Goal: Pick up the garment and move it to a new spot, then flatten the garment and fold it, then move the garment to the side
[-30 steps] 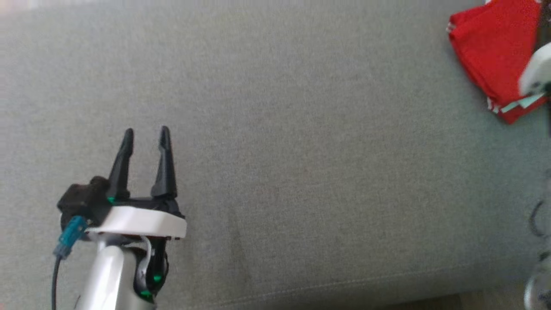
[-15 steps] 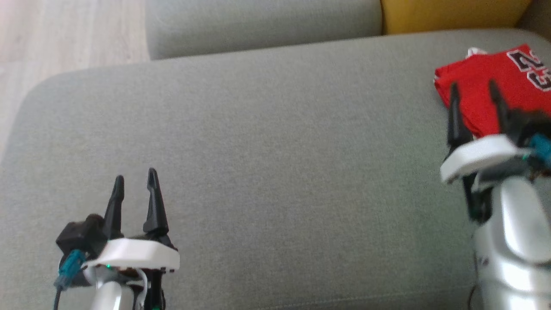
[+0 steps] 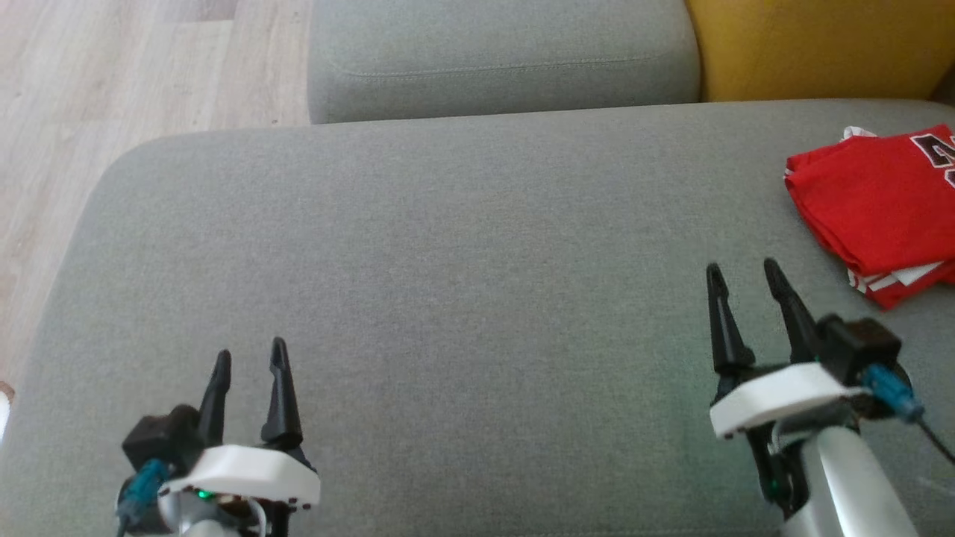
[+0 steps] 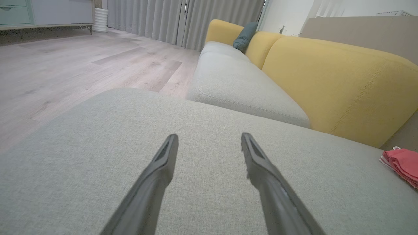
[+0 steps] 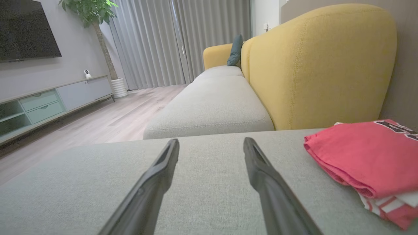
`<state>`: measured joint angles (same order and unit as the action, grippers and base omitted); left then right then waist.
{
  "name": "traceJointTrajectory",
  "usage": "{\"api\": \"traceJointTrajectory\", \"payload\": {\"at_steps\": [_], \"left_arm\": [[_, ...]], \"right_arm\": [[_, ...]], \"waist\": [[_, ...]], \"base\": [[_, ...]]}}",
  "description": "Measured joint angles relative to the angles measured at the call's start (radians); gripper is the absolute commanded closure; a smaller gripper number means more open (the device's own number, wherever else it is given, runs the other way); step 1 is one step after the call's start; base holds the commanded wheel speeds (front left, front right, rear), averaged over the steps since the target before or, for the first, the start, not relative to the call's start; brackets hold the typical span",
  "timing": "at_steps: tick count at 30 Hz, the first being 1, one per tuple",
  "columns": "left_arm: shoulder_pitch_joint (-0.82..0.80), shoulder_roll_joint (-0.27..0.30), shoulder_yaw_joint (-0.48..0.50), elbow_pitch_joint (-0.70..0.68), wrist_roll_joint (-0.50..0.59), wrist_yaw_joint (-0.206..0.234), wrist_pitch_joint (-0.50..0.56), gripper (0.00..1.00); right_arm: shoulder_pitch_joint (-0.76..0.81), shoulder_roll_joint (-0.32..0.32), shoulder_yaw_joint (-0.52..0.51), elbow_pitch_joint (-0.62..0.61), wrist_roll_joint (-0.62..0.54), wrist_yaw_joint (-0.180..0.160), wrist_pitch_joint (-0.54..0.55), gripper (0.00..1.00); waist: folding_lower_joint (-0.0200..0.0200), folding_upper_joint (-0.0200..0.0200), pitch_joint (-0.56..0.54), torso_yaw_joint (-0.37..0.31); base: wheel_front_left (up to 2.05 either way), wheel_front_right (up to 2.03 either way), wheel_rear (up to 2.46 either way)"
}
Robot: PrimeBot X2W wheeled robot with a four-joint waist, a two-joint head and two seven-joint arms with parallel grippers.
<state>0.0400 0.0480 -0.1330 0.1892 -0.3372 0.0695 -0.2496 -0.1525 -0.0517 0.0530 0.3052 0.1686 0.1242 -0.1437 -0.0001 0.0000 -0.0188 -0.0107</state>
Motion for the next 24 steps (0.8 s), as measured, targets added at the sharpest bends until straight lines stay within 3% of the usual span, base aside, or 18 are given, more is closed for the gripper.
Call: {"api": "traceJointTrajectory", "payload": {"at_steps": [24], "left_arm": [[0.000, 0.000, -0.022, 0.044, 0.003, -0.005, 0.000, 0.00]], "right_arm": [[0.041, 0.001, 0.017, -0.004, -0.003, 0.000, -0.013, 0.00]], "waist": [[0.0000, 0.0000, -0.002, -0.010]], "base": [[0.00, 0.00, 0.00]]}}
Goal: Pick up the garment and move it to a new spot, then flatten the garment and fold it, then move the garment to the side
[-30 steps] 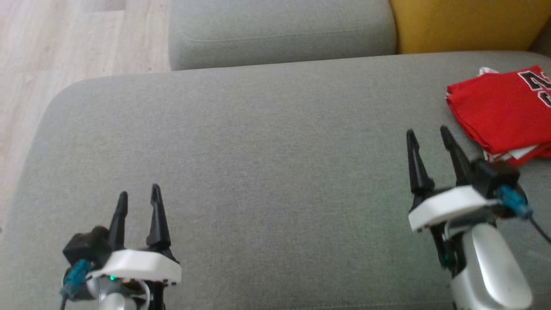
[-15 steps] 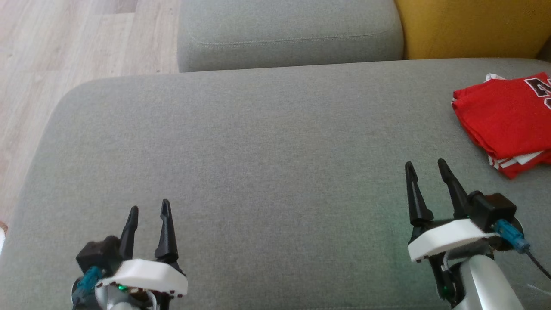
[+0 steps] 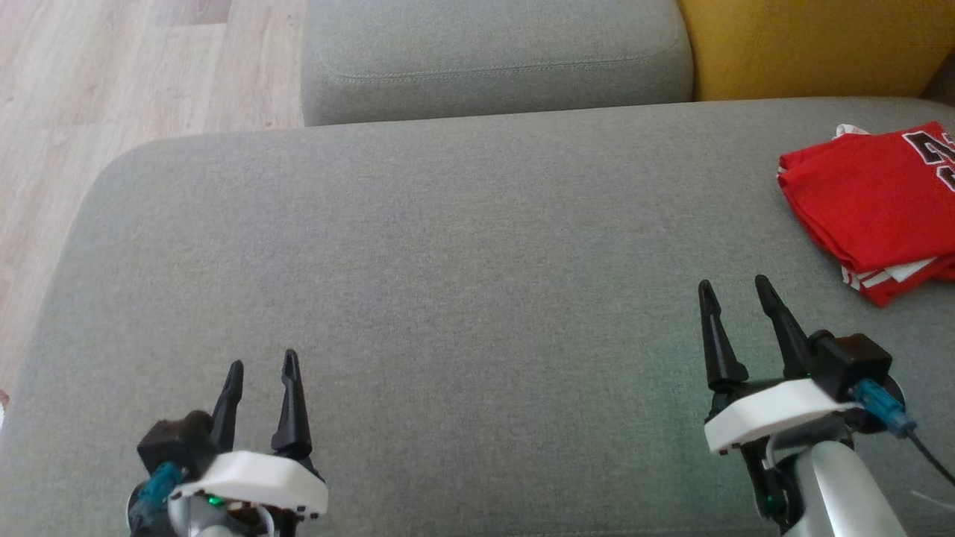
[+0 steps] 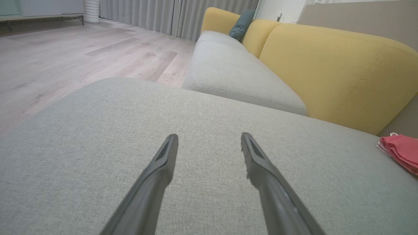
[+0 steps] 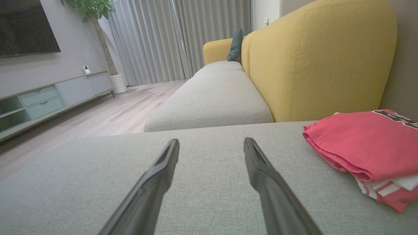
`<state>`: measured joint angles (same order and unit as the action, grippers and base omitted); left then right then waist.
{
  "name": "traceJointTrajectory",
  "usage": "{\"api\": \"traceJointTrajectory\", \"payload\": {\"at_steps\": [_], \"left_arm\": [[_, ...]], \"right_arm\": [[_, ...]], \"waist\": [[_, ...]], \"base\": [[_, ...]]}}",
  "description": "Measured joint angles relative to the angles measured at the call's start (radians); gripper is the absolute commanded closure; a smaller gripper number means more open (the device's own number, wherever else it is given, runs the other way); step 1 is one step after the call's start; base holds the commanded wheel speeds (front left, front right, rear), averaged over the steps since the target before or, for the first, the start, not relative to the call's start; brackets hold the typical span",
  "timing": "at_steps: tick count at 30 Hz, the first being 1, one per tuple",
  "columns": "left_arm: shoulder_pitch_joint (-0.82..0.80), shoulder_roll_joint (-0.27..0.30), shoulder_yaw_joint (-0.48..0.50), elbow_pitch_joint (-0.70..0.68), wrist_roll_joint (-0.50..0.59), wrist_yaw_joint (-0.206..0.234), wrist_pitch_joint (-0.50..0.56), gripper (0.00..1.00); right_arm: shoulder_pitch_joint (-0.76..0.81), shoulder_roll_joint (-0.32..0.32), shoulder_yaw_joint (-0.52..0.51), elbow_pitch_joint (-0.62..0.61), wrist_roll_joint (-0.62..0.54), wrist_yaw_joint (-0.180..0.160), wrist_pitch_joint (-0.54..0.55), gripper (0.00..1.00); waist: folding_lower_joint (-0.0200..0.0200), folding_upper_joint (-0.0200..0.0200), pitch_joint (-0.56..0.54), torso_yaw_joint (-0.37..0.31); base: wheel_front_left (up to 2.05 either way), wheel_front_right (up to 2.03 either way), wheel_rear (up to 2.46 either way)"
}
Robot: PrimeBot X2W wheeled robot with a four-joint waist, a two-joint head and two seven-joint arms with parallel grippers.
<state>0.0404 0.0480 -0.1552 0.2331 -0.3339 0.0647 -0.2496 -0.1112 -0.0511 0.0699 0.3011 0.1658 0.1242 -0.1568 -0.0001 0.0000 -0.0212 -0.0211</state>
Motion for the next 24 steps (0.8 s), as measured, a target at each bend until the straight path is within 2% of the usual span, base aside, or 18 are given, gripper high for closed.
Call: {"api": "traceJointTrajectory", "payload": {"at_steps": [5, 6, 12, 24], "left_arm": [[0.000, 0.000, -0.001, 0.000, 0.000, 0.000, 0.000, 0.00], [0.000, 0.000, -0.001, 0.005, -0.001, 0.000, 0.002, 1.00], [0.051, -0.001, 0.000, 0.091, -0.011, 0.000, 0.009, 1.00], [0.053, -0.001, 0.012, 0.091, -0.133, -0.013, 0.038, 1.00]], "right_arm": [[0.000, 0.000, 0.001, -0.002, 0.000, 0.000, 0.008, 0.00], [0.001, 0.000, 0.001, 0.004, 0.000, 0.000, 0.008, 1.00], [0.070, 0.004, 0.001, 0.093, 0.009, 0.000, 0.012, 1.00], [0.078, 0.004, -0.015, 0.088, 0.145, 0.000, 0.034, 1.00]], "waist": [[0.0000, 0.0000, 0.000, 0.002], [0.0000, 0.0000, 0.000, 0.001], [0.0000, 0.0000, 0.001, 0.002], [0.0000, 0.0000, 0.003, 0.004]], "base": [[0.00, 0.00, 0.00], [0.00, 0.00, 0.00], [0.00, 0.00, 0.00], [0.00, 0.00, 0.00]]}}
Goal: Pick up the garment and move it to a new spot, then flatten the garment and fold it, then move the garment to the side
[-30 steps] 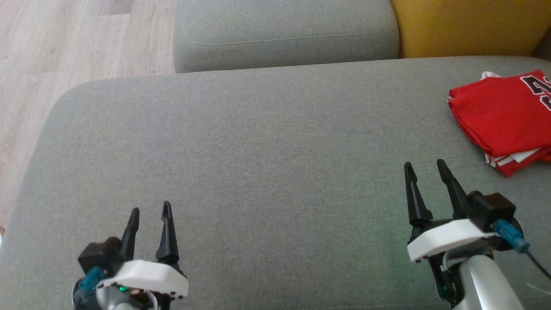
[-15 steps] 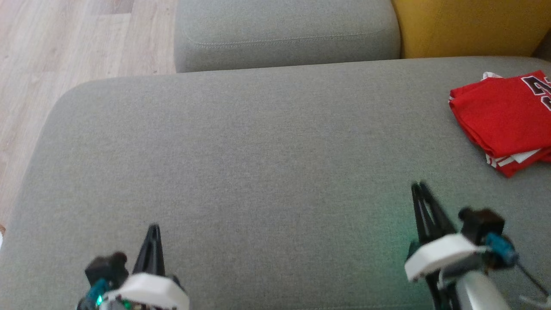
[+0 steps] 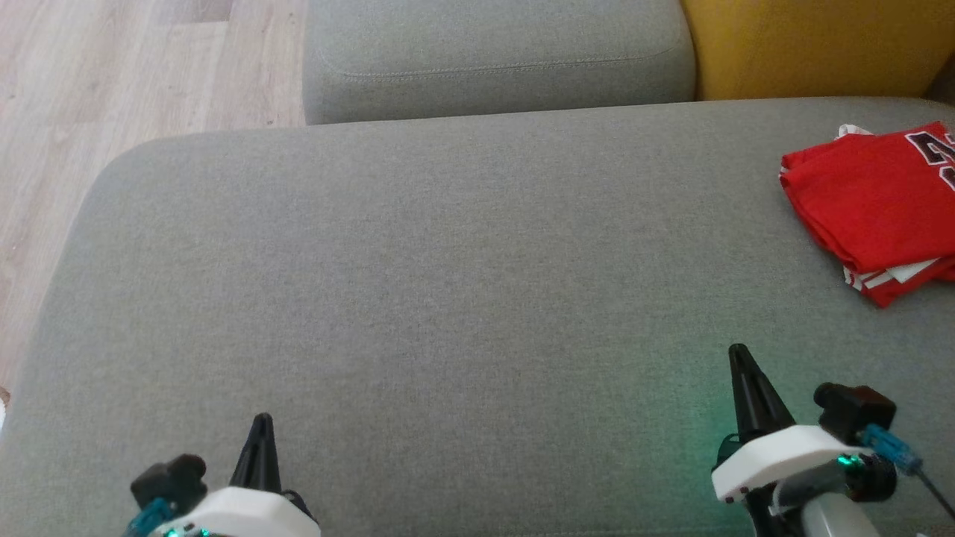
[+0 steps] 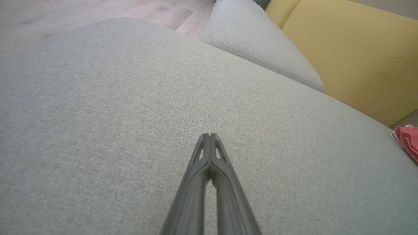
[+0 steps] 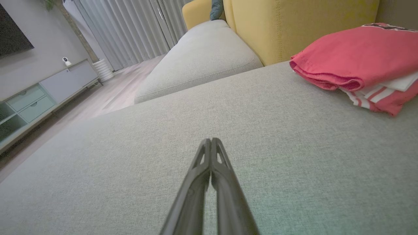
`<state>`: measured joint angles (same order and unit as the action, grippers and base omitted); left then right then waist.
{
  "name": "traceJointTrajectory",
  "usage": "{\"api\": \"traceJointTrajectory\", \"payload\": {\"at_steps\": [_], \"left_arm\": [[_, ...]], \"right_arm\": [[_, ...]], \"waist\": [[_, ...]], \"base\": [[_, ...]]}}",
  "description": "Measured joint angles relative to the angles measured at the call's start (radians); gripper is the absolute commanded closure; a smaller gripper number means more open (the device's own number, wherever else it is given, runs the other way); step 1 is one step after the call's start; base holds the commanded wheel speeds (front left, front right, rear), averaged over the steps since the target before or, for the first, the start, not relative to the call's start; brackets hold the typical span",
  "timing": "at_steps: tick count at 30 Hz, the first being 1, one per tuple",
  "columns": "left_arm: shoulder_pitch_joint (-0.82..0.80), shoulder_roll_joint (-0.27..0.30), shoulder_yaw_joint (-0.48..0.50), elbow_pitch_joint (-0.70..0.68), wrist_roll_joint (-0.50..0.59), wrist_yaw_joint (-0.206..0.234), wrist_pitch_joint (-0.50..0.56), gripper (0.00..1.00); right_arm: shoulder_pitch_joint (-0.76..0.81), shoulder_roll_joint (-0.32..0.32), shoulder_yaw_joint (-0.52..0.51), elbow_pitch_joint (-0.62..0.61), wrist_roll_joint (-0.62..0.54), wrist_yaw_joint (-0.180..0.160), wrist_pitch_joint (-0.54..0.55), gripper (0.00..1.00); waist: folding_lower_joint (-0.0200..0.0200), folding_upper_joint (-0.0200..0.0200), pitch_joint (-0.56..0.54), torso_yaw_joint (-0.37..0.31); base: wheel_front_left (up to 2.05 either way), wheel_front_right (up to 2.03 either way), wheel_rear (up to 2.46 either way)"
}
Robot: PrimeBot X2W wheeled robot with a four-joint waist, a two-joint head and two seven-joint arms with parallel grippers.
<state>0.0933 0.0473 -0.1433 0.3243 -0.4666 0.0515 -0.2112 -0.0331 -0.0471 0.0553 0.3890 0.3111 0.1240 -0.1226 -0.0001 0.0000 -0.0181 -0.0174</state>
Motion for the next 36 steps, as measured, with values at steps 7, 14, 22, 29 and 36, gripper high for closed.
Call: {"api": "traceJointTrajectory", "payload": {"at_steps": [7, 14, 22, 29, 36], "left_arm": [[-0.009, 0.000, 0.019, -0.001, -0.069, -0.017, 0.026, 1.00], [-0.019, 0.000, 0.030, -0.003, -0.141, -0.026, 0.043, 1.00], [-0.024, 0.000, 0.042, -0.007, -0.221, -0.035, 0.062, 1.00], [-0.040, 0.000, 0.060, -0.011, -0.292, -0.048, 0.088, 1.00], [-0.042, 0.000, 0.067, -0.012, -0.353, -0.053, 0.104, 1.00]], "right_arm": [[0.000, 0.000, -0.011, -0.007, 0.081, 0.000, 0.015, 1.00], [0.000, 0.000, -0.026, -0.016, 0.162, 0.000, 0.030, 1.00], [0.000, 0.000, -0.036, -0.022, 0.252, 0.000, 0.045, 1.00], [0.000, 0.001, -0.048, -0.027, 0.332, 0.000, 0.062, 1.00], [-0.001, 0.001, -0.060, -0.033, 0.402, 0.000, 0.072, 1.00]], "waist": [[0.0000, 0.0000, 0.001, 0.001], [0.0000, 0.0000, 0.003, 0.002], [0.0000, 0.0000, 0.004, 0.003], [0.0000, 0.0000, 0.005, 0.004], [0.0000, 0.0000, 0.007, 0.005]], "base": [[0.00, 0.00, 0.00], [0.00, 0.00, 0.00], [0.00, 0.00, 0.00], [0.00, 0.00, 0.00], [0.00, 0.00, 0.00]]}}
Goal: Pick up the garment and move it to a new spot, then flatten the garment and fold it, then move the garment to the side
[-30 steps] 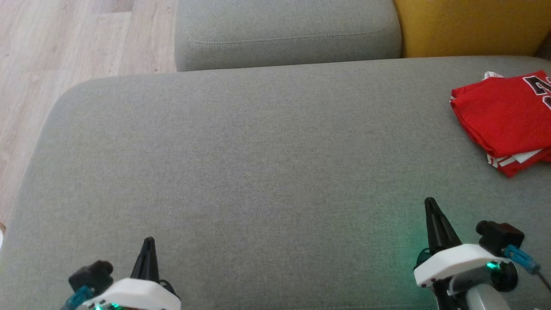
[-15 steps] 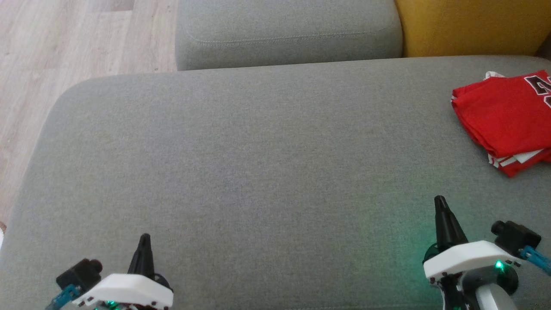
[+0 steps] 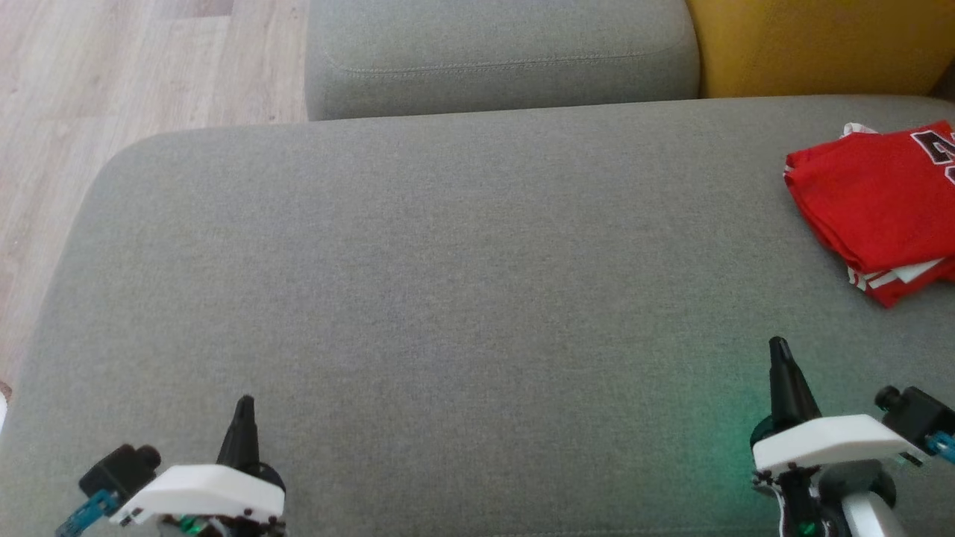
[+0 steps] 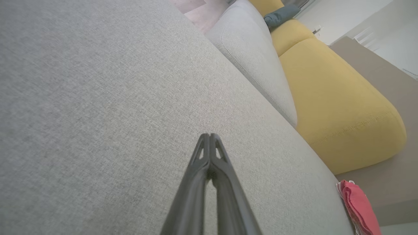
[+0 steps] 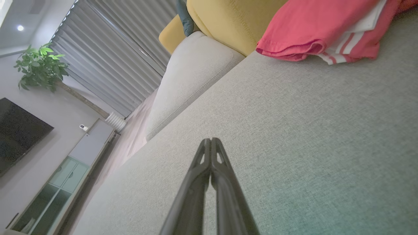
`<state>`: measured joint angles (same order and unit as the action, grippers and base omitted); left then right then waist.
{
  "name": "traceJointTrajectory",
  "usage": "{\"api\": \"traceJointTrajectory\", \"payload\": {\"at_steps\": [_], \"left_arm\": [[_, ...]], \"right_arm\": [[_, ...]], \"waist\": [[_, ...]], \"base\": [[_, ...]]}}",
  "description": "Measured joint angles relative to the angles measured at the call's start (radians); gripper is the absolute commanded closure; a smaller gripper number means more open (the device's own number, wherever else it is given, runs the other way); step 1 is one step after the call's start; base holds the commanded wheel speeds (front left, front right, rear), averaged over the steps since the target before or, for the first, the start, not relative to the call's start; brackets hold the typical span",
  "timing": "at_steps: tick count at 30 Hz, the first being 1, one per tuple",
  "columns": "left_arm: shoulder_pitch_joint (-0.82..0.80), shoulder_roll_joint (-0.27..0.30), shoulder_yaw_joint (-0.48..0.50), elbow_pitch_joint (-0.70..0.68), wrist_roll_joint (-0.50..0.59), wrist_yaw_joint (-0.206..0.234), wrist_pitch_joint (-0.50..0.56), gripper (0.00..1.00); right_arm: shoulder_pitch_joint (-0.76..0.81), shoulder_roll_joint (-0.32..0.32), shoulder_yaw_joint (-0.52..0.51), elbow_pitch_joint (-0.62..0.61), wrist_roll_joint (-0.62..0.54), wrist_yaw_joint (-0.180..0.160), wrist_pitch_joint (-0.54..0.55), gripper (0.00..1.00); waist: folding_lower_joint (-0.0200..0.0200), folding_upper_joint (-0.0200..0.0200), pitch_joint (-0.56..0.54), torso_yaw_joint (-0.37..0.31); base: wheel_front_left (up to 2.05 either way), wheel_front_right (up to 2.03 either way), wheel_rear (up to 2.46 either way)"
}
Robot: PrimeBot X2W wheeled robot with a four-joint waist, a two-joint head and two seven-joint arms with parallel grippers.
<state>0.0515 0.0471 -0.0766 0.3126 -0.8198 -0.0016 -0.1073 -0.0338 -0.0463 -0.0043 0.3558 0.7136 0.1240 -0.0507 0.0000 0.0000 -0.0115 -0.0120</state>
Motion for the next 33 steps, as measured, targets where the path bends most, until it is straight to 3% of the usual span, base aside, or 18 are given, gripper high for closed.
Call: {"api": "traceJointTrajectory", "payload": {"at_steps": [33], "left_arm": [[-0.041, -0.001, 0.063, -0.016, -0.331, -0.053, 0.090, 1.00]], "right_arm": [[-0.003, 0.001, -0.054, -0.031, 0.377, 0.000, 0.067, 1.00]], "waist": [[0.0000, 0.0000, 0.006, 0.005]], "base": [[0.00, 0.00, 0.00]]}}
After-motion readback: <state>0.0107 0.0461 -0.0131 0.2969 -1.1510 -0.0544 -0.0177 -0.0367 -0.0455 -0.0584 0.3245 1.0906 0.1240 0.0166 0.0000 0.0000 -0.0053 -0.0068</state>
